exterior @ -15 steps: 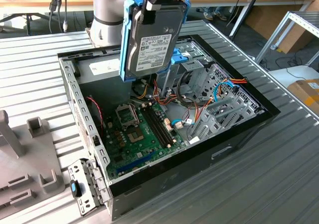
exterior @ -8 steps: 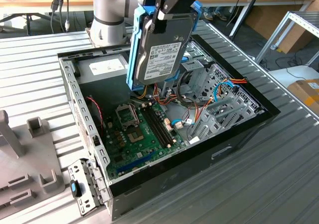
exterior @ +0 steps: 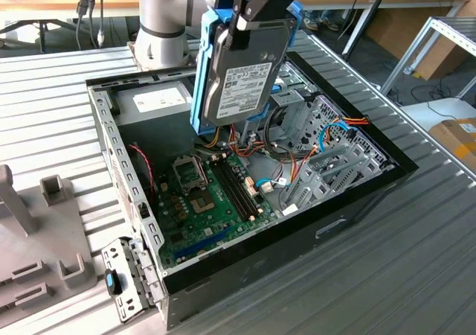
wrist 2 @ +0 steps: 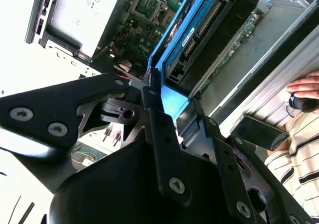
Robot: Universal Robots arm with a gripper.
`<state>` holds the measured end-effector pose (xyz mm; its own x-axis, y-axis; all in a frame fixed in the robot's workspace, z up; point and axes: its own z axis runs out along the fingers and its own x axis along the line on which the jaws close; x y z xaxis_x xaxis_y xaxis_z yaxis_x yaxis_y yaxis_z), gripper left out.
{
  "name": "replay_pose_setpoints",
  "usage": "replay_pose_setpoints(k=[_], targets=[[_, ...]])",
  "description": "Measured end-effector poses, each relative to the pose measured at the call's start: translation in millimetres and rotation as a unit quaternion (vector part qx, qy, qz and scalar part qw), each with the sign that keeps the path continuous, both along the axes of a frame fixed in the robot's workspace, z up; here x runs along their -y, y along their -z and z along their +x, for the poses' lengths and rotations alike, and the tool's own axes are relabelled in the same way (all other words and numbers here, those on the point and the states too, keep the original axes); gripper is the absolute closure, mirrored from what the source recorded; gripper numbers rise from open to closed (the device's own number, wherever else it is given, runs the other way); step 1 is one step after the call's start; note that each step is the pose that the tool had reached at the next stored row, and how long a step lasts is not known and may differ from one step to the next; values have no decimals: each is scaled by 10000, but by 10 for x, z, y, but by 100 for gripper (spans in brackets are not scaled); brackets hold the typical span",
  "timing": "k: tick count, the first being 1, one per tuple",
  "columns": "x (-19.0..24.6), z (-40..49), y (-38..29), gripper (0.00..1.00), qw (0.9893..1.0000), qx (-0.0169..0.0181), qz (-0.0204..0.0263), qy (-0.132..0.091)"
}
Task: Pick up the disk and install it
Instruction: 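Pick up the disk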
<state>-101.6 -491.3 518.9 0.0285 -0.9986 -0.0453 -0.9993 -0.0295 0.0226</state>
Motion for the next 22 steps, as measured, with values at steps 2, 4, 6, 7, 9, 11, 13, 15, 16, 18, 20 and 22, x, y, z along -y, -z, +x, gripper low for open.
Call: replay_pose_setpoints(k=[2, 4, 6, 7, 9, 11, 13, 15, 16, 18, 20, 22], targets=[[33, 0, 0, 63, 10000, 1, 6, 1], [97, 4, 0, 63, 10000, 1, 14, 0], [256, 35, 0, 63, 10000, 1, 25, 0], [331, 51, 0, 63, 10000, 1, 28, 0], [400, 67, 1, 63, 10000, 1, 28, 0], [400, 67, 0, 63, 10000, 1, 28, 0], [401, 97, -1, 63, 10000, 0, 28, 0], [401, 239, 0, 63, 10000, 1, 29, 0], [401, 321, 1, 63, 10000, 0, 30, 0], [406, 430, 0, 63, 10000, -4, 29, 0], [438, 533, 1, 63, 10000, -8, 29, 1], [506, 603, 4, 63, 10000, -10, 30, 6]])
